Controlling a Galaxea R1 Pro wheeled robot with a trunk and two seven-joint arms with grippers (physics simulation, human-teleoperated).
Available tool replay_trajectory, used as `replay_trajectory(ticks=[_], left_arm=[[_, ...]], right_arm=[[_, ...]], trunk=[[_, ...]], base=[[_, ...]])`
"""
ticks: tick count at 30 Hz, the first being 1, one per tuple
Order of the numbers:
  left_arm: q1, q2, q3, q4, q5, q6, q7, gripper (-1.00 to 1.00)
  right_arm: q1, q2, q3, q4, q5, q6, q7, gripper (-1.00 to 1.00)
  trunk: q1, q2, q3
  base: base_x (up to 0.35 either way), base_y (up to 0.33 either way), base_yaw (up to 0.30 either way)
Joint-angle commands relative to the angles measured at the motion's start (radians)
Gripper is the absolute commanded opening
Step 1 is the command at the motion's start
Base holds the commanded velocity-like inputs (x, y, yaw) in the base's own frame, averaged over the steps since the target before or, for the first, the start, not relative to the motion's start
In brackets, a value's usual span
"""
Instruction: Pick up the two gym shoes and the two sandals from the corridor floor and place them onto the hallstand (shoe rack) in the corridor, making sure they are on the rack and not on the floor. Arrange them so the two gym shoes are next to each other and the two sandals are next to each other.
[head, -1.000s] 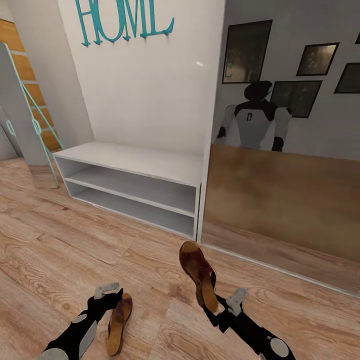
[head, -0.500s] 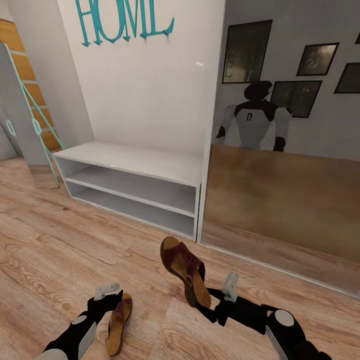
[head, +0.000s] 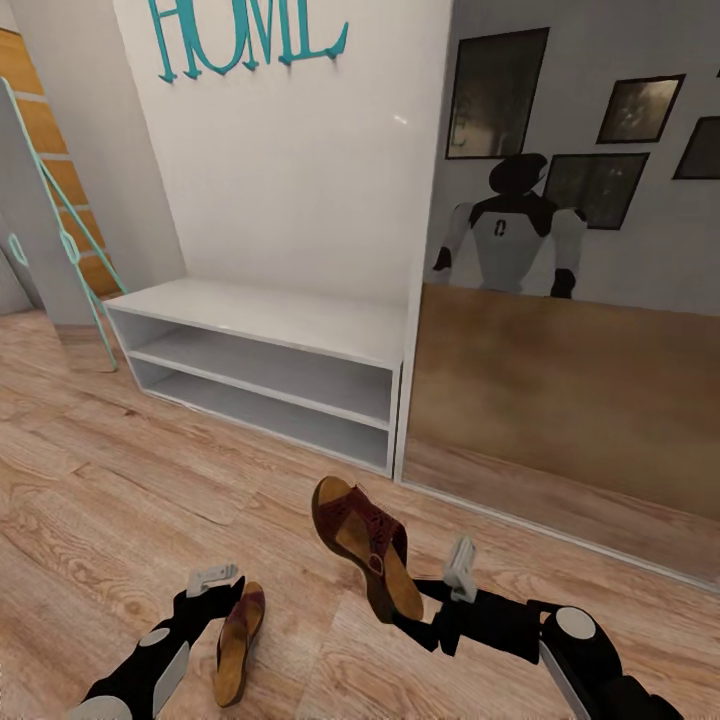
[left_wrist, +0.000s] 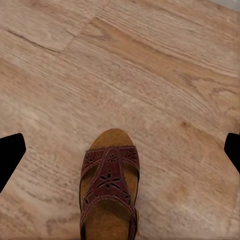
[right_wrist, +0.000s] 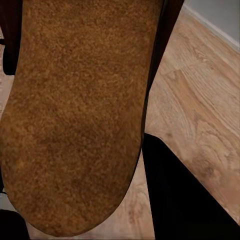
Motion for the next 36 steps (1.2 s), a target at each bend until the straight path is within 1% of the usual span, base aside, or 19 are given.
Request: replay_trajectory(ticks=[1, 5, 6, 17, 19, 22, 24, 25, 27, 29, 31, 36], left_arm=[[-0.001, -0.001, 0.008, 0.001, -0.003, -0.002, -0.008, 1.00], [-0.004, -0.002, 0.008, 0.001, -0.004, -0.001, -0.007, 1.00], [-0.004, -0.002, 0.008, 0.002, -0.004, -0.002, -0.001, 1.00], [-0.003, -0.002, 0.008, 0.002, -0.004, -0.004, 0.004, 1.00], [-0.003, -0.002, 0.008, 0.002, -0.004, -0.004, 0.004, 1.00], [-0.003, -0.003, 0.008, 0.002, -0.004, -0.004, 0.004, 1.00], [-0.003, -0.005, 0.008, 0.002, -0.006, -0.004, 0.004, 1.00], [-0.003, -0.005, 0.008, 0.002, -0.013, -0.004, 0.004, 1.00], [-0.003, -0.006, 0.009, 0.002, -0.028, -0.004, 0.005, 1.00], [-0.004, -0.006, 0.009, 0.001, -0.034, -0.004, 0.005, 1.00], [-0.006, -0.004, 0.010, 0.001, -0.039, -0.003, 0.007, 1.00], [-0.007, -0.002, 0.010, 0.001, -0.043, -0.003, 0.008, 1.00]], right_arm=[[-0.001, -0.001, 0.001, -0.002, -0.011, 0.016, 0.001, -1.00], [-0.001, 0.000, -0.009, -0.008, -0.013, 0.030, 0.004, -1.00], [-0.001, 0.000, -0.019, -0.008, -0.013, 0.034, 0.005, -1.00], [-0.001, 0.001, -0.024, -0.009, -0.015, 0.035, 0.005, -1.00], [-0.001, 0.001, -0.037, -0.009, -0.015, 0.034, 0.005, -1.00], [-0.001, 0.001, -0.075, -0.009, -0.016, 0.034, 0.005, -1.00], [-0.001, 0.001, -0.091, -0.011, -0.016, 0.034, 0.006, -1.00], [-0.001, 0.001, -0.109, -0.015, -0.017, 0.034, 0.006, -1.00], [-0.001, 0.001, -0.123, -0.020, -0.017, 0.035, 0.010, -1.00], [-0.001, 0.001, -0.126, -0.024, -0.018, 0.035, 0.020, -1.00], [-0.001, 0.000, -0.129, -0.035, -0.017, 0.035, 0.043, -1.00], [-0.001, -0.001, -0.136, -0.039, -0.017, 0.035, 0.055, -1.00]], trunk=[[0.000, -0.001, -0.006], [0.002, -0.002, -0.028], [0.002, -0.002, -0.033], [0.007, -0.004, -0.093], [0.008, -0.005, -0.103], [0.010, -0.006, -0.116], [0.011, -0.006, -0.124], [0.011, -0.006, -0.128], [0.012, -0.007, -0.136], [0.013, -0.007, -0.143], [0.014, -0.008, -0.151], [0.016, -0.009, -0.170]], base=[[0.000, 0.000, 0.000], [0.000, 0.000, 0.000], [0.000, 0.000, 0.000], [0.000, 0.000, 0.000], [0.000, 0.000, 0.000], [0.000, 0.000, 0.000], [0.000, 0.000, 0.000], [0.000, 0.000, 0.000], [0.000, 0.000, 0.000], [0.000, 0.000, 0.000], [0.000, 0.000, 0.000], [0.000, 0.000, 0.000]])
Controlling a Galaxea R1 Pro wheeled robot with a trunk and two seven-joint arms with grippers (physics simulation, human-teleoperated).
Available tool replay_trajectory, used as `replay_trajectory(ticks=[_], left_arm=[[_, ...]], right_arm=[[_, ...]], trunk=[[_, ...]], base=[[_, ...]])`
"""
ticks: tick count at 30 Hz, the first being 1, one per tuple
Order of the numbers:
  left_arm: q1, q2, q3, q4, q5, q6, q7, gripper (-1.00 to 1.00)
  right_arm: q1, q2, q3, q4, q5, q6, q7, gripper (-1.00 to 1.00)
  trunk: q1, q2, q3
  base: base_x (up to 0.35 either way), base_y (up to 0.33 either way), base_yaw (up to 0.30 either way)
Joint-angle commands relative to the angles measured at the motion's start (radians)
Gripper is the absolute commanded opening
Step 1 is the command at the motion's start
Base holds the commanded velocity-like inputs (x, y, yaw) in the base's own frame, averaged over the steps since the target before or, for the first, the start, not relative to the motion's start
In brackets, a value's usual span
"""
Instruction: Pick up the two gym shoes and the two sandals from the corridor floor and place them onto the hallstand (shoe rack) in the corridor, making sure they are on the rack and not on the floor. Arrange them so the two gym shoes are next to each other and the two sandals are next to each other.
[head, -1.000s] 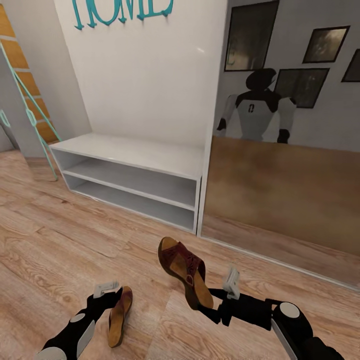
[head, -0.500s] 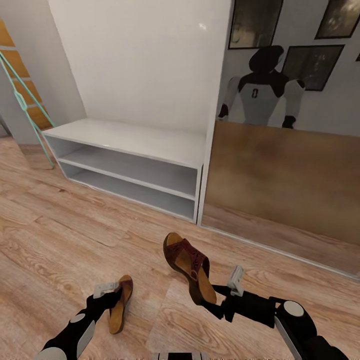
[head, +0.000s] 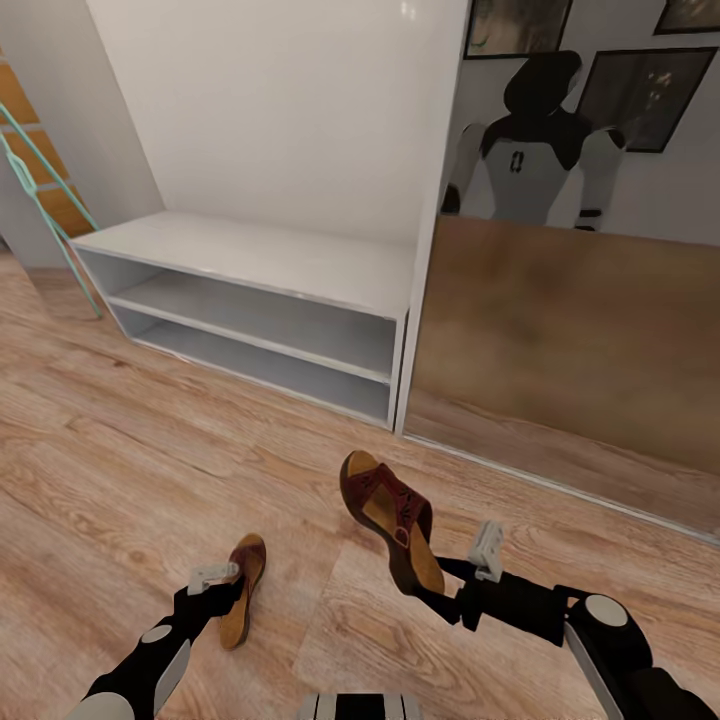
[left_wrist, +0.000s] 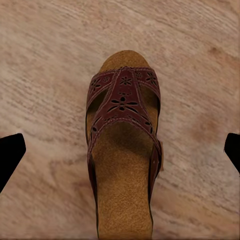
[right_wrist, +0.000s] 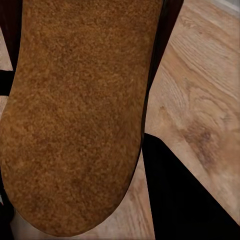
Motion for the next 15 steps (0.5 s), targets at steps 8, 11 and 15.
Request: replay_trajectory(ticks=[8, 11, 15], left_arm=[[-0.001, -0.003, 0.009, 0.001, -0.007, -0.004, -0.007, 1.00], [-0.001, -0.002, 0.010, 0.001, -0.006, -0.004, -0.007, 1.00], [0.000, -0.004, 0.014, 0.006, -0.005, -0.006, -0.006, 1.00]], right_arm=[[-0.001, -0.002, -0.026, -0.002, -0.011, 0.014, 0.054, -1.00], [-0.001, -0.002, -0.055, -0.002, -0.012, 0.014, 0.087, -1.00], [-0.001, -0.002, -0.089, -0.003, -0.011, 0.017, 0.139, -1.00]], trunk=[[0.003, -0.002, -0.032], [0.005, -0.003, -0.043], [0.006, -0.004, -0.059]], base=[[0.000, 0.000, 0.000], [0.000, 0.000, 0.000], [0.000, 0.000, 0.000]])
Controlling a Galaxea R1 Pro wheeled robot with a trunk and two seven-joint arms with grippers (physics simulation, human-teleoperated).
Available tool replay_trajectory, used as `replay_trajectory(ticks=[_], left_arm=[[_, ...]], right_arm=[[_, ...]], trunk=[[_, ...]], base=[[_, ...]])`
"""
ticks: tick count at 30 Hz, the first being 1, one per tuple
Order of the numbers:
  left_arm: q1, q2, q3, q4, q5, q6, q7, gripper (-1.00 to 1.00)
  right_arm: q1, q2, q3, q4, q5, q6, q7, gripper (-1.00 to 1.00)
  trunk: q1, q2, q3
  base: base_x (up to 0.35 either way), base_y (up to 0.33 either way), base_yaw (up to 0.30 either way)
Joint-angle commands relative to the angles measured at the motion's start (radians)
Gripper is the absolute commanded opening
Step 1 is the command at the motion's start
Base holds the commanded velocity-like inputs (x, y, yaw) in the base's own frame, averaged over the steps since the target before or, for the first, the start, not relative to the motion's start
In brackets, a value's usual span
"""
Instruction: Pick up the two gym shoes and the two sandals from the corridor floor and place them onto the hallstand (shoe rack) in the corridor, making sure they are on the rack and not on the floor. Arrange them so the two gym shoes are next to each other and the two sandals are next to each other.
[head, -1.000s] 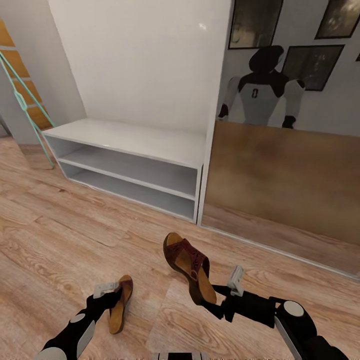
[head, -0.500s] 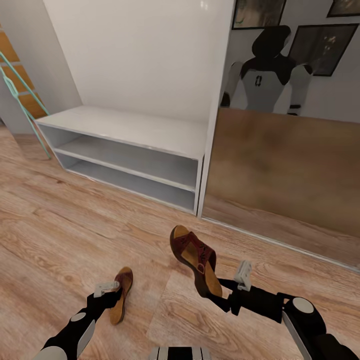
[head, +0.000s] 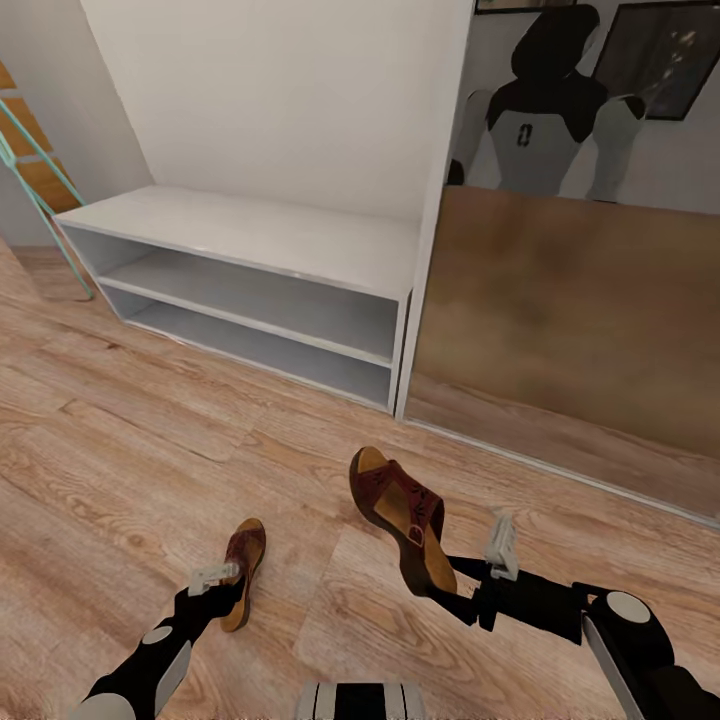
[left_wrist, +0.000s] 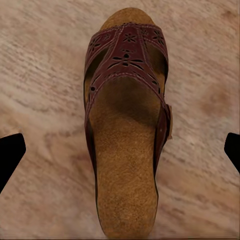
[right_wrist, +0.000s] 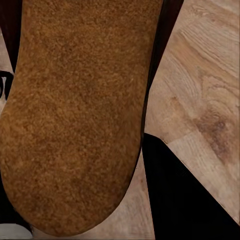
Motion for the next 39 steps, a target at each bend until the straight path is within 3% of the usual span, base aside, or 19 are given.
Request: replay_trajectory(ticks=[1, 5, 20, 24, 27, 39], left_arm=[[-0.001, -0.002, 0.008, 0.001, -0.006, -0.004, -0.007, 1.00], [0.000, -0.006, 0.004, 0.000, -0.005, -0.005, -0.006, 1.00], [-0.006, 0.001, 0.010, -0.006, -0.005, -0.006, -0.006, 1.00], [-0.008, 0.000, 0.013, -0.006, -0.005, -0.006, -0.006, 1.00], [-0.008, -0.004, 0.014, -0.049, -0.005, -0.006, -0.006, 1.00], [-0.009, -0.008, 0.010, -0.082, -0.002, -0.006, -0.006, 1.00]], right_arm=[[0.000, 0.000, -0.006, 0.000, -0.010, 0.018, 0.012, -1.00], [0.000, 0.001, -0.016, 0.000, -0.010, 0.065, 0.028, -1.00], [0.000, -0.001, -0.026, 0.000, -0.009, 0.079, 0.031, -1.00], [0.000, -0.001, -0.032, 0.000, -0.009, 0.079, 0.031, -1.00], [0.000, 0.001, -0.057, 0.000, -0.009, 0.078, 0.031, -1.00], [0.000, -0.001, -0.067, 0.000, -0.009, 0.079, 0.031, -1.00]], trunk=[[0.000, -0.001, -0.005], [0.002, -0.001, -0.023], [0.009, -0.005, -0.104], [0.009, -0.005, -0.111], [0.009, -0.005, -0.114], [0.009, -0.005, -0.116]], base=[[0.000, 0.000, 0.000], [0.000, 0.000, 0.000], [0.000, 0.000, 0.000], [0.000, 0.000, 0.000], [0.000, 0.000, 0.000], [0.000, 0.000, 0.000]])
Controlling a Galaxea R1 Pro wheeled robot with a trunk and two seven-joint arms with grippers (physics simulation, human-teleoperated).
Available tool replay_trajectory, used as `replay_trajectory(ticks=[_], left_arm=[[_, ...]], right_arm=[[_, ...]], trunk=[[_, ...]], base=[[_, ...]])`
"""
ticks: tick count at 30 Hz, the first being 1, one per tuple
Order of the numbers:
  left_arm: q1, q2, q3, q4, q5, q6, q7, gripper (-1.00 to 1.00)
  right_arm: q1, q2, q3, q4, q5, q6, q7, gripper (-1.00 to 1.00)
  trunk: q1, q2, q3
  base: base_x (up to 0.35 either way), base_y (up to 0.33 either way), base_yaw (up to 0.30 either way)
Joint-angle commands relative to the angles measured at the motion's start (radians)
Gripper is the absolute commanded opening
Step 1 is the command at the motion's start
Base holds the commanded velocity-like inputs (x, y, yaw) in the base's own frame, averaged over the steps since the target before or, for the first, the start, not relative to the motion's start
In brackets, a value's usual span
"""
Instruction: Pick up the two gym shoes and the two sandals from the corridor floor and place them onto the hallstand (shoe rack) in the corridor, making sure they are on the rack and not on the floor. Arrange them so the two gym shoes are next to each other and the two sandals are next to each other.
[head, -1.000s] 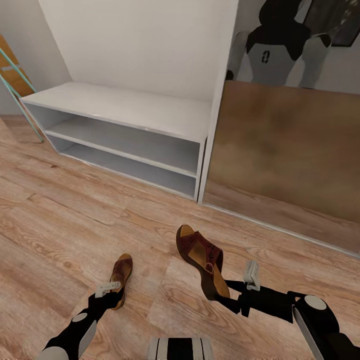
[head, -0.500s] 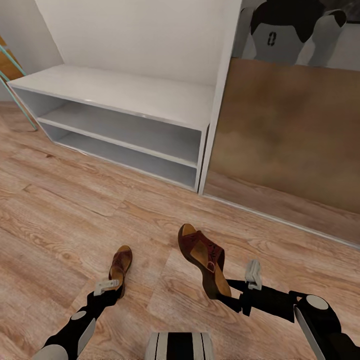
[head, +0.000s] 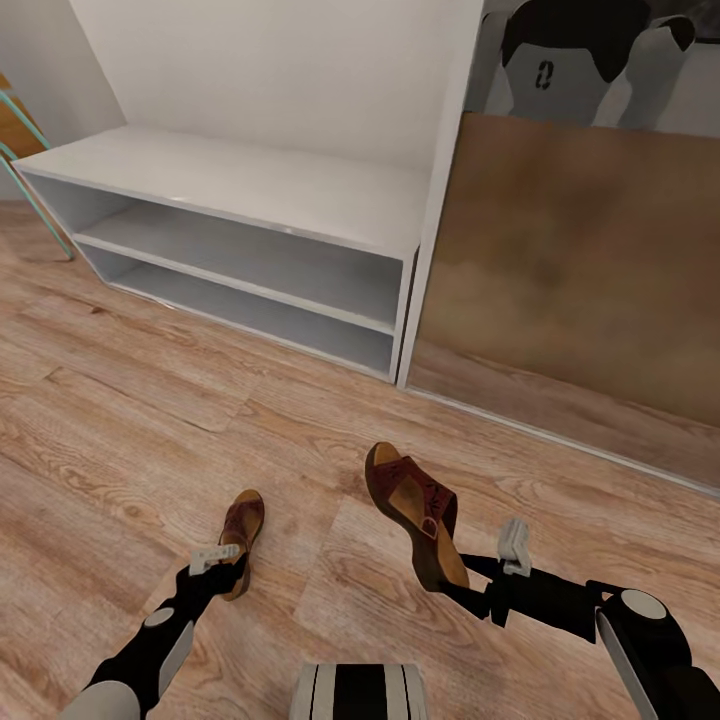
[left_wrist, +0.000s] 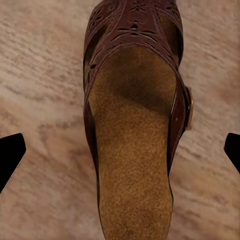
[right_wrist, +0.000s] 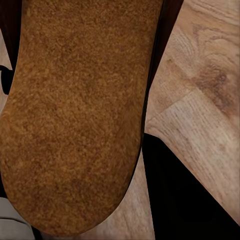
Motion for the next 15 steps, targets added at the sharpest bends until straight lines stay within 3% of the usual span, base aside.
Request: replay_trajectory(ticks=[1, 15], left_arm=[[-0.001, 0.000, 0.008, 0.001, -0.006, -0.003, -0.008, 1.00], [0.000, 0.005, 0.013, 0.001, -0.008, -0.003, -0.008, 1.00]], right_arm=[[0.000, 0.000, 0.000, 0.000, -0.009, 0.013, 0.001, -1.00], [0.000, 0.000, -0.001, 0.000, -0.009, 0.013, 0.001, -1.00]], trunk=[[0.000, 0.000, -0.001], [0.006, -0.003, -0.063]], base=[[0.000, 0.000, 0.000], [0.000, 0.000, 0.000]])
